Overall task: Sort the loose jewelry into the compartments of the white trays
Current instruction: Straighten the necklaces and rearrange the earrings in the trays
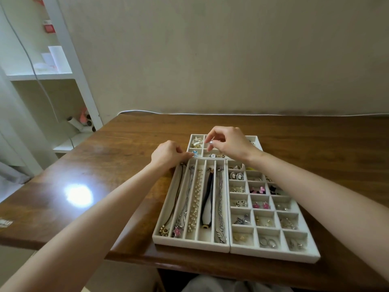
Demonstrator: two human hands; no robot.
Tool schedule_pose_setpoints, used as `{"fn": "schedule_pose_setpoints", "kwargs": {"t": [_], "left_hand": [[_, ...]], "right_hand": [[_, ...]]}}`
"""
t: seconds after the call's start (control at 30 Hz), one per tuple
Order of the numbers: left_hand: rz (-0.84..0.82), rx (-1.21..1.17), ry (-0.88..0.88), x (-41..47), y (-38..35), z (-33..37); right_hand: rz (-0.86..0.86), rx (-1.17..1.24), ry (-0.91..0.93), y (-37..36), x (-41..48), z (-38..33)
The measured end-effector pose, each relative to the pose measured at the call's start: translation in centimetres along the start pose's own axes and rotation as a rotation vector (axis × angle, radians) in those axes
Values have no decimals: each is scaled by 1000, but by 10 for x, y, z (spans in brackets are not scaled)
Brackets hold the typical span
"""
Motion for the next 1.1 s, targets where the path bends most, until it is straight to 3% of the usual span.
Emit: {"fn": "schedule_pose_setpoints", "kwargs": {"t": [0.27,0.9,1.1], "left_hand": [[-143,-54,29,2,-6,-1],[56,-20,-193,-10,13,1],[181,3,-101,-9,28,-5]], "right_hand": [[13,59,11,5,-4,1],[53,82,6,18,-14,5],[64,75,-4,27,-20,5]]}}
Point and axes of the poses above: each hand's wrist, its own x-axis towards the middle knuckle, its own y-axis out of the back of the hand, z = x × y, the point moved 8 cm from there along x, towards the middle knuckle, and after that the axes turned 15 degrees about x, right-handed, at the moved point
